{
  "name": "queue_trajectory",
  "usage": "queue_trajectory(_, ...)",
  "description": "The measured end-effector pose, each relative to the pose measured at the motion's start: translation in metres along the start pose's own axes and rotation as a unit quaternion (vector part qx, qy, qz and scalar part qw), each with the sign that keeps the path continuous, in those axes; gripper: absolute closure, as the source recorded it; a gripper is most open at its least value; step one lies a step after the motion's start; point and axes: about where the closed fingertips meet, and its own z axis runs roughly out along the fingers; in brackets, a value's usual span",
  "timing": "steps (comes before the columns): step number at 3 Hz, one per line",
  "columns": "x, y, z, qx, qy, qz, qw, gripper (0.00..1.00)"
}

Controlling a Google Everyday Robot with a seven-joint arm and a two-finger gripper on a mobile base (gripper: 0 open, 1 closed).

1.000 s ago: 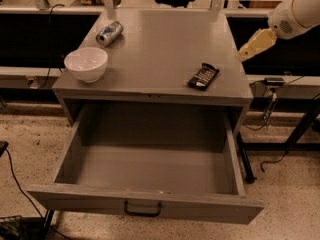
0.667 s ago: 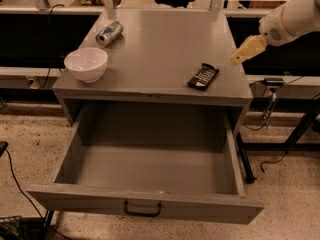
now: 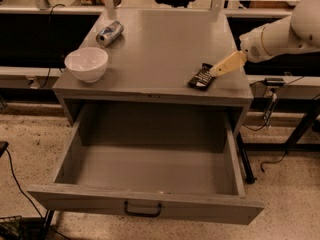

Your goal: Place rxbar chocolate into top drawer

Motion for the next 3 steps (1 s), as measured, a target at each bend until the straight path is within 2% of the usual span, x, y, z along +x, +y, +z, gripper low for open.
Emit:
queue_trajectory(1,-0.003,0.019,0.001,-0.034,-0.025,0.014,0.999,0.0)
queue_trajectory(2,0.001,0.045,0.003,-0.072,-0.027,0.024,0.9967,0.0)
queue_trajectory(3,0.006,0.069,0.014,-0.101,-0.018,0.019,0.9945,0.0)
